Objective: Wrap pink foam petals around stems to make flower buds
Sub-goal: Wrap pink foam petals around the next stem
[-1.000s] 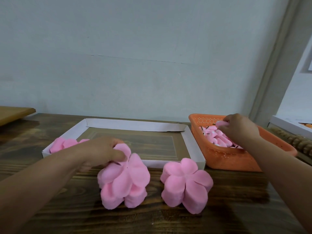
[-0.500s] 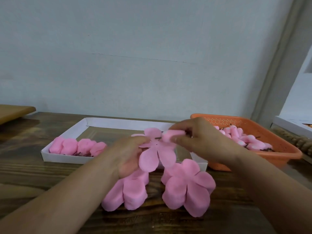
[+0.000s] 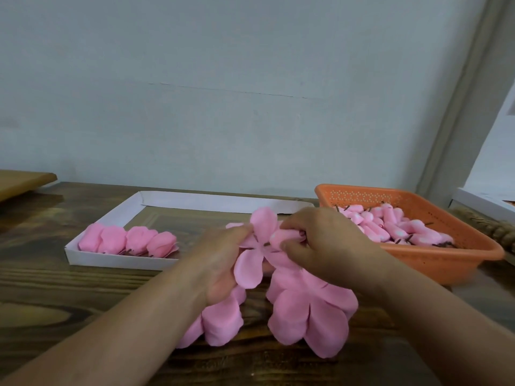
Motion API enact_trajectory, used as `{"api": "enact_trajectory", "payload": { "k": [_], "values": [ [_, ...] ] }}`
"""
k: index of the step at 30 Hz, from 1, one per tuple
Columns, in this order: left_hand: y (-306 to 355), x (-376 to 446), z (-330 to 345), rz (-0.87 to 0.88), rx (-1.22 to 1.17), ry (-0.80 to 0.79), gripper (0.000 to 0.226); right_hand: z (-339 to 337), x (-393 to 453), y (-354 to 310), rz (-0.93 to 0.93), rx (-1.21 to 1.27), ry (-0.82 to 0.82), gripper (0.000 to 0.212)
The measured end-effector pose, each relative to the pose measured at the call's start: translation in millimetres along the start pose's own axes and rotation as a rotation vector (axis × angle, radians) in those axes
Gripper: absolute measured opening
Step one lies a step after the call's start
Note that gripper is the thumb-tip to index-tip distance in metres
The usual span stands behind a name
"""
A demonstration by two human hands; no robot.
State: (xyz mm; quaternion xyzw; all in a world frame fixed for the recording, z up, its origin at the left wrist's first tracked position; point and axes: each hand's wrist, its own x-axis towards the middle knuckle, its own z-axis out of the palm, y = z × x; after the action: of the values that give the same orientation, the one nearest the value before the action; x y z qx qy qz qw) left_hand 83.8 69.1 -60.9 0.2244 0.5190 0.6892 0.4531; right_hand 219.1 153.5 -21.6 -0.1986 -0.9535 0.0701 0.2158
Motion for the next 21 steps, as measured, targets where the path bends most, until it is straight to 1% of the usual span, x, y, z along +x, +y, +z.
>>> {"api": "enact_trajectory", "payload": {
  "k": [2,6,10,11,13,16,18,21],
  "values": [
    [-1.8,-2.6,4.7,0.005,0.052,-0.017,0.027,0.8,-2.4,-5.5,-0.016,-0.030,-0.015,0.021],
    [-7.7,-2.3,6.9,0.007,0.079,-0.010,0.026,1.8,-6.2,-13.4,-0.062,-0.074,-0.027,0.014],
    [-8.2,-3.5,7.5,-0.006,0.054,-0.003,0.025,2.0,-9.9,-16.0,-0.091,-0.067,-0.025,0.025],
    [-7.3,-4.3,7.3,-0.014,0.031,-0.012,0.024,2.0,-10.9,-16.2,-0.097,-0.063,-0.007,0.024],
    [-5.7,-7.8,7.7,-0.033,-0.004,-0.100,0.025,2.9,-11.3,-13.9,-0.091,-0.067,0.030,0.013],
    [-7.6,-11.1,9.1,-0.006,-0.052,-0.214,0.022,3.8,-10.4,-7.3,-0.032,-0.080,0.066,0.016],
    [-9.7,-10.9,9.9,0.037,-0.024,-0.188,0.016,3.4,-10.0,-4.5,-0.012,-0.099,0.090,0.015],
    [-11.9,-11.1,9.5,0.046,0.032,-0.067,0.019,3.2,-11.3,-2.2,-0.009,-0.098,0.110,0.016]
  ]
}}
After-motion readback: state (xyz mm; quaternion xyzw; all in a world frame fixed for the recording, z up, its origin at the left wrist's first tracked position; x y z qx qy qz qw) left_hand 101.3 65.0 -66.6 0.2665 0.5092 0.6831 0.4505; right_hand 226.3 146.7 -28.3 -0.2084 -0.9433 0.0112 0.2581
